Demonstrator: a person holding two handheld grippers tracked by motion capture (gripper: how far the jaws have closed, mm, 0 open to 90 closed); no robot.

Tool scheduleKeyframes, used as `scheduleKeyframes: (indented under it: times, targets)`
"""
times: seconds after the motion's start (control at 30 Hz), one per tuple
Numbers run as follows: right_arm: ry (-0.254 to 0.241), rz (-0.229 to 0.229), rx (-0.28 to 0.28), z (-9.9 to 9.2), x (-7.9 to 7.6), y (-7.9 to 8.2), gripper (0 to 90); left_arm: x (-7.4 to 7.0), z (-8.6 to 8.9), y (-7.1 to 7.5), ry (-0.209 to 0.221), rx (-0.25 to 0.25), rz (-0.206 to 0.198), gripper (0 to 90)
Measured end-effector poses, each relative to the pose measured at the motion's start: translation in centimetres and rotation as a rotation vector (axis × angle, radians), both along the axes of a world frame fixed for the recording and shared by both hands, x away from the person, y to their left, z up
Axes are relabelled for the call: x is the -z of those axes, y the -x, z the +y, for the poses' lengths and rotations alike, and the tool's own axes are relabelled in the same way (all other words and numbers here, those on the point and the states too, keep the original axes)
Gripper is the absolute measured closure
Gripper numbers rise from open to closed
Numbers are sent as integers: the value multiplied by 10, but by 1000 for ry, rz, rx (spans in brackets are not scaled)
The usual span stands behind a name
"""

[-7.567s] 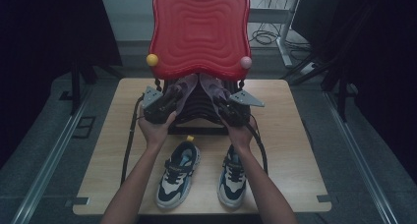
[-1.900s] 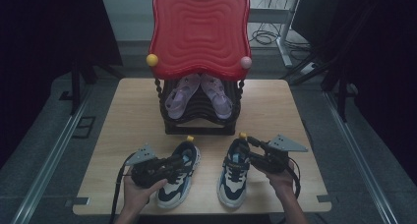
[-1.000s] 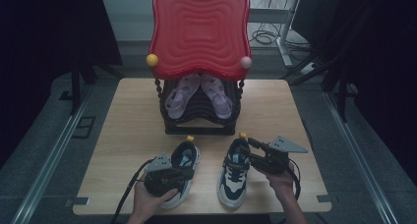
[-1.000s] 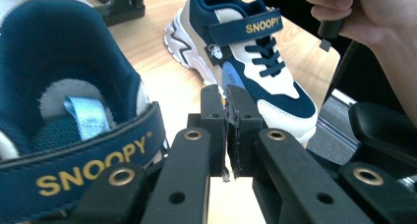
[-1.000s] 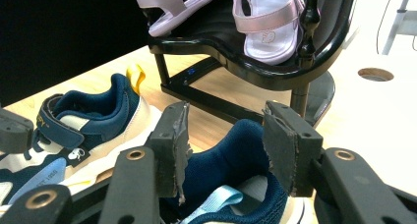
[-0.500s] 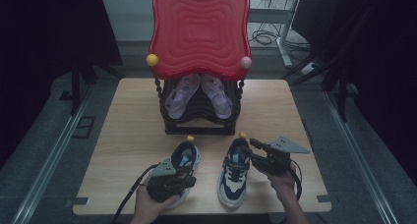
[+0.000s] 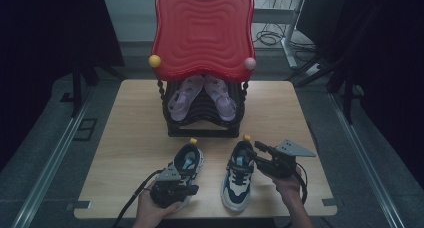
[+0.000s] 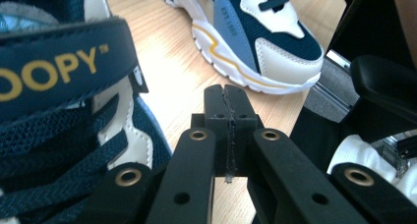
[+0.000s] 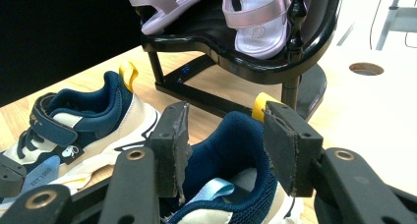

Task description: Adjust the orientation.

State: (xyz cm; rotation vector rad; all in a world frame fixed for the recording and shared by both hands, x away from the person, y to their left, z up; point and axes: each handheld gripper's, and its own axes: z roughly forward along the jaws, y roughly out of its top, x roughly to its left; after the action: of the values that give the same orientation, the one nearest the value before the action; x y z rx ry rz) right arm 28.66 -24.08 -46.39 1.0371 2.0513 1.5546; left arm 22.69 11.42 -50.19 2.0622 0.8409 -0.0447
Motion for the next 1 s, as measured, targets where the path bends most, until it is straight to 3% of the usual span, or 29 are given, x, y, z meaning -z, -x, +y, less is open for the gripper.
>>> scheduleKeyframes:
  times: [0.5, 1.0]
  targets:
    - [1, 6, 6, -1, 2, 0, 523, 10, 2, -5, -54, 7, 50, 900]
    - [-2, 7, 12, -2, 2, 0, 523, 10, 7, -7, -61, 22, 77, 900]
